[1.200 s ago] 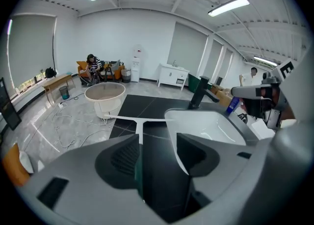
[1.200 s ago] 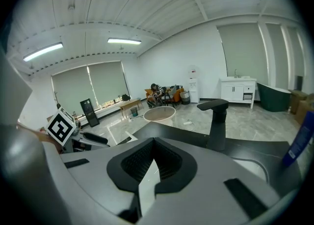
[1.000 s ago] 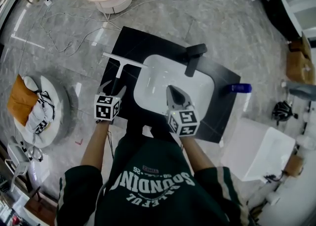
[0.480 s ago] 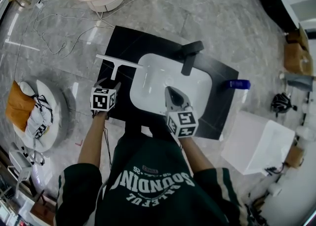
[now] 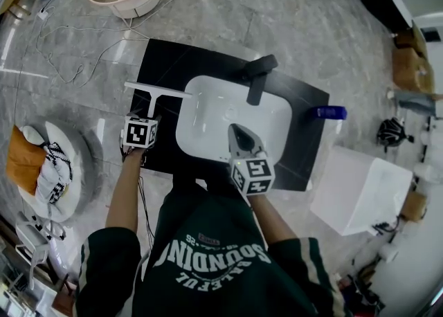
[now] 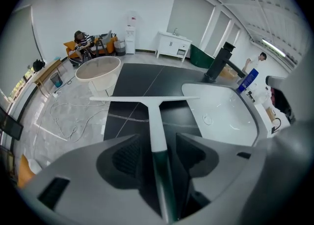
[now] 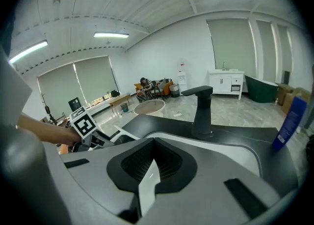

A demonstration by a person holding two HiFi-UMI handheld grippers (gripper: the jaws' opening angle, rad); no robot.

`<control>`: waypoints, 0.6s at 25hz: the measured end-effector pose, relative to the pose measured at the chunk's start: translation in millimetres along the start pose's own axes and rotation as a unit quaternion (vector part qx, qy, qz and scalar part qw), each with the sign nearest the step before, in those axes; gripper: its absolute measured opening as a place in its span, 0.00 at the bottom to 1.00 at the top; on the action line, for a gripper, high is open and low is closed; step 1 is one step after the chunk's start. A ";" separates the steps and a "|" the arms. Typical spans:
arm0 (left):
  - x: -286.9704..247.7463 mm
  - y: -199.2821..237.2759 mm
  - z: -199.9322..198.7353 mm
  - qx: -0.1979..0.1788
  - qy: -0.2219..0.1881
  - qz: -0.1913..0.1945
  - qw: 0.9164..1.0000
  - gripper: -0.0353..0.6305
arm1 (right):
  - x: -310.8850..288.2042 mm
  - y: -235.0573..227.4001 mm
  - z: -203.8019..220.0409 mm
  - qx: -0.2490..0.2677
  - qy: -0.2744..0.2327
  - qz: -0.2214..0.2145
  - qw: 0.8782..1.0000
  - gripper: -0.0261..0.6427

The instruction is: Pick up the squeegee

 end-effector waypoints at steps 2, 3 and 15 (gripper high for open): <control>1.7 -0.7 -6.1 -0.017 0.017 -0.007 1.000 0.40 | 1.7 -3.4 -0.2 -0.005 0.000 0.006 1.000 0.04; 1.0 -1.0 -7.6 -0.021 0.025 -0.008 0.999 0.39 | 2.7 -5.5 0.1 -0.007 0.000 0.009 1.000 0.04; -1.7 4.3 -10.1 -0.031 0.048 -0.029 0.998 0.20 | 8.1 -17.4 12.8 -0.029 0.002 0.022 0.999 0.04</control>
Point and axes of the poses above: the fingertips, and each gripper's own axes: x backward along the fingers, y to its left, z out of its underside, the point moved 5 cm from there along x, backward along the fingers, and after that the axes turned 10 degrees about x, right-handed, at the moved point
